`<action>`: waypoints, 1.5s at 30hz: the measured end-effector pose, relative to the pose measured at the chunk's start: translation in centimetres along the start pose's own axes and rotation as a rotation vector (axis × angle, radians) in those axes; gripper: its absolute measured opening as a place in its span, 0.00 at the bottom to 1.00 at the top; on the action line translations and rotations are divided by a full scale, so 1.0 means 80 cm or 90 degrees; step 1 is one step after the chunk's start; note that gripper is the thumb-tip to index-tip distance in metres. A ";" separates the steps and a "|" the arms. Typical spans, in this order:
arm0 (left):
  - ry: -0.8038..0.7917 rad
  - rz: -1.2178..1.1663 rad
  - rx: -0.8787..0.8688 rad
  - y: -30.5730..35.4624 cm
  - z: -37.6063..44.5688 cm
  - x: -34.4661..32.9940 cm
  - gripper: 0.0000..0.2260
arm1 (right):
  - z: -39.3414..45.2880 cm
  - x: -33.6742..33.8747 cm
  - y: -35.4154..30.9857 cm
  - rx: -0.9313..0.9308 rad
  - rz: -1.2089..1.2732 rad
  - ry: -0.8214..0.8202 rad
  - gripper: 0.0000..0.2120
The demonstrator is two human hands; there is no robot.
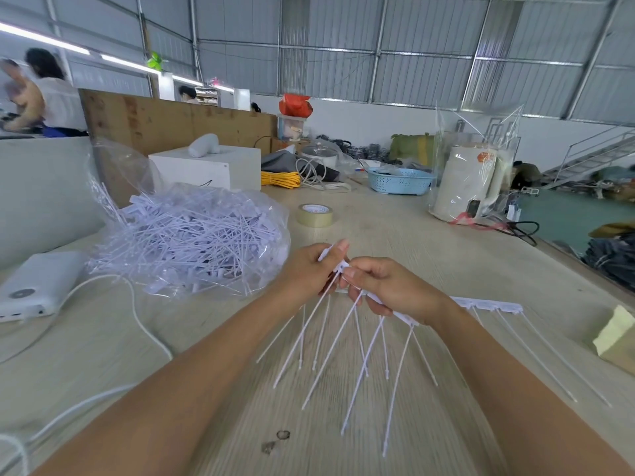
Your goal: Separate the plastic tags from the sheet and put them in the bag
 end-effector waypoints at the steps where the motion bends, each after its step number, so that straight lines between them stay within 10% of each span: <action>1: 0.000 -0.001 -0.003 0.000 0.000 0.000 0.17 | 0.001 0.001 0.000 0.005 0.002 0.004 0.12; 19: 0.039 0.086 -0.041 0.004 0.007 0.002 0.16 | -0.007 -0.002 -0.025 0.100 -0.083 0.032 0.16; 27: 0.009 0.125 0.009 -0.001 0.008 0.004 0.18 | 0.000 0.002 -0.032 0.133 -0.493 0.058 0.12; 36: 0.128 0.030 0.148 -0.024 0.010 0.061 0.14 | -0.026 0.029 -0.082 0.206 0.123 -0.012 0.14; 45: 0.012 0.057 0.044 0.040 -0.010 -0.006 0.30 | -0.009 0.038 -0.040 0.113 0.008 0.209 0.10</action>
Point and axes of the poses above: each hand's wrist, its own z-axis towards the middle knuckle, its own x-axis out of the back of the hand, y = z × x, the point moved 9 cm from there along z, towards the middle knuckle, and after that the axes turned 10 degrees about z, right-handed, at the moved point
